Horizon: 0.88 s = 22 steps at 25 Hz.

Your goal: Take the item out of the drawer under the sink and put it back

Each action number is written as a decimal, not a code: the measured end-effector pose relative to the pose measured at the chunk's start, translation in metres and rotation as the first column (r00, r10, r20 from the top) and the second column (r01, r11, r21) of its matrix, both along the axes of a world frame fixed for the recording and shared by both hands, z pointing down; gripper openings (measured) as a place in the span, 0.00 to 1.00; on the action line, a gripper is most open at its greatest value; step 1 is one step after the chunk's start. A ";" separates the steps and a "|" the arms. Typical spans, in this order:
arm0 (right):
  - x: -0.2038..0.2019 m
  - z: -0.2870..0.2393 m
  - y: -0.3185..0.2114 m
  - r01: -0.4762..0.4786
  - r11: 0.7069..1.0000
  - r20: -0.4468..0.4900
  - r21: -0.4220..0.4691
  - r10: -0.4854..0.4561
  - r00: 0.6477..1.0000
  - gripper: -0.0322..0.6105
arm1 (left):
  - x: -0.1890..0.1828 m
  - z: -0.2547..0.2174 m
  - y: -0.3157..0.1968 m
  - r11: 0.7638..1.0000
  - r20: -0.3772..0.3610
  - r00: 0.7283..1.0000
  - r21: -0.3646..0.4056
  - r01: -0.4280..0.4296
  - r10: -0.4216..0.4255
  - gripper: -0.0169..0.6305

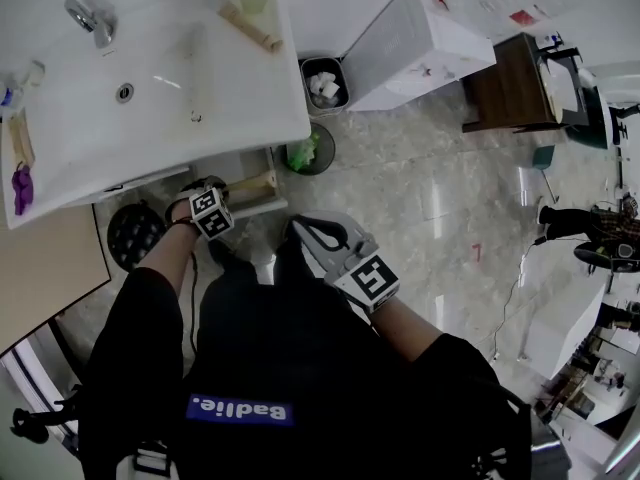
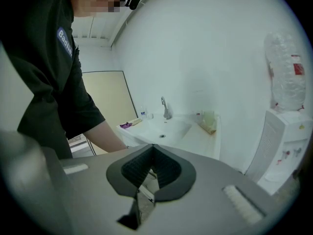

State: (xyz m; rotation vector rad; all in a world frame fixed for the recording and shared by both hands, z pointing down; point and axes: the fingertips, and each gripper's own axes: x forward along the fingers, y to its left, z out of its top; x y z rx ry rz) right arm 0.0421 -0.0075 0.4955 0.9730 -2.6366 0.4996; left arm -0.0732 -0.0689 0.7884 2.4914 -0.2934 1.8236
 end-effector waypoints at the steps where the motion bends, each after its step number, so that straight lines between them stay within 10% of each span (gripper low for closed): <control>1: 0.000 -0.004 -0.001 0.003 1.000 0.000 0.008 -0.003 1.000 0.05 | -0.002 -0.009 0.001 1.000 -0.008 1.000 0.006 0.015 -0.015 0.14; 12: 0.000 -0.040 -0.018 0.001 0.998 0.025 0.065 -0.002 1.000 0.05 | -0.011 -0.130 0.003 0.969 -0.200 0.957 0.085 0.231 -0.211 0.14; 22: -0.030 -0.053 -0.027 0.089 0.990 0.034 0.107 -0.093 0.995 0.05 | -0.007 -0.238 0.009 0.879 -0.463 0.787 0.034 0.476 -0.408 0.14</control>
